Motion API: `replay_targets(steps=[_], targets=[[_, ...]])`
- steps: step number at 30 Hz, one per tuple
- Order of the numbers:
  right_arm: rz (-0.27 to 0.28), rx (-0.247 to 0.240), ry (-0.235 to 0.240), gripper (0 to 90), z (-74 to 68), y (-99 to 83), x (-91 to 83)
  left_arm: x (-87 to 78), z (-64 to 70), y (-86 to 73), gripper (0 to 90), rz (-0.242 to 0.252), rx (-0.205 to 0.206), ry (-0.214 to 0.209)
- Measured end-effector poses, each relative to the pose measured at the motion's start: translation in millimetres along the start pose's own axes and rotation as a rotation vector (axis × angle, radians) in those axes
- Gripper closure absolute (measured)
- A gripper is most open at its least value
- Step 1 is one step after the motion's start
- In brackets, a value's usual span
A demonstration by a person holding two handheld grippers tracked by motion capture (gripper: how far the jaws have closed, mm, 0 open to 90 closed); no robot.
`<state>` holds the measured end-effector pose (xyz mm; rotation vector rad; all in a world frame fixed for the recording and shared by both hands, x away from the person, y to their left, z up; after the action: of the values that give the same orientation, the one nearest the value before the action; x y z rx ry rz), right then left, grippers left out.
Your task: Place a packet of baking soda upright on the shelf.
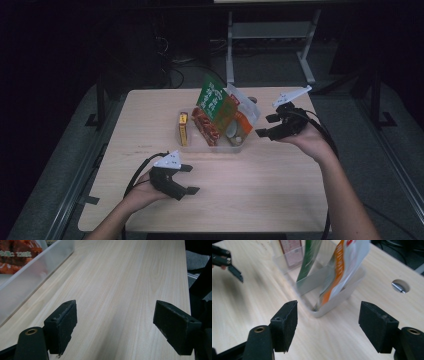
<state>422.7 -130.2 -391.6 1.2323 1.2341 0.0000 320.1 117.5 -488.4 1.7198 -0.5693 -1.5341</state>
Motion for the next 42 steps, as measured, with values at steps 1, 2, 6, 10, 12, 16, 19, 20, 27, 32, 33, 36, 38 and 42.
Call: replay_targets(steps=[1,2,6,10,12,16,19,20,27,32,33,36,38,42], targets=[[0.007,-0.004,0.005,31.4,-0.7,-3.4,0.9,-0.8,-0.5,-1.5,18.8,-0.008,0.005,0.001],[0.011,-0.001,0.006,31.4,-2.0,-6.9,0.9,-1.0,-0.2,-2.7,18.8,-0.013,0.003,0.004],[0.025,0.007,0.015,31.6,-4.4,-20.2,3.1,1.0,-0.1,-5.9,18.8,-0.013,0.01,0.019],[0.038,0.007,0.027,32.0,-7.9,-33.3,4.8,2.0,2.4,-7.3,18.8,-0.026,0.019,0.024],[0.04,0.011,0.035,32.0,-11.1,-40.8,7.3,1.1,4.0,-8.7,18.8,-0.037,0.021,0.021],[0.046,-0.005,0.035,32.9,-17.2,-54.0,15.2,1.0,5.1,-11.6,18.8,-0.048,0.03,0.02],[0.051,-0.012,0.055,32.8,-24.4,-60.1,18.7,0.4,5.9,-13.7,18.8,-0.057,0.038,0.022],[0.054,-0.015,0.064,32.4,-27.6,-61.4,19.6,0.3,6.3,-14.0,18.8,-0.056,0.036,0.022],[0.04,-0.042,0.102,30.5,-46.9,-70.1,26.3,1.0,9.8,-17.4,18.8,-0.052,0.032,0.02],[0.047,-0.058,0.124,30.6,-57.8,-76.4,31.4,0.9,15.2,-20.8,18.8,-0.039,0.026,0.013],[0.04,-0.057,0.127,30.2,-59.6,-78.2,32.8,0.4,15.7,-21.4,18.8,-0.039,0.027,0.014],[0.039,-0.053,0.144,30.2,-65.5,-82.9,36.8,-1.4,15.5,-22.1,18.8,-0.034,0.027,0.02],[0.034,-0.066,0.15,30.2,-68.9,-86.7,39.9,-2.7,14.8,-22.8,18.8,-0.033,0.026,0.022],[0.037,-0.068,0.162,30.1,-75.1,-92.5,45.8,-1.5,15.6,-25.5,18.8,-0.029,0.019,0.014]])
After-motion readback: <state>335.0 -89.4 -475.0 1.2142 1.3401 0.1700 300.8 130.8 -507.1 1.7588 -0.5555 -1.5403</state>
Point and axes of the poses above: each handheld gripper's, and its own axes: x roughly forward along the jaws, y roughly out of its top, z roughly to its right, the point moved 10 cm from there along x, roughly forward along the jaws, and after that the axes turned 9 degrees about x, right-handed, at the moved point
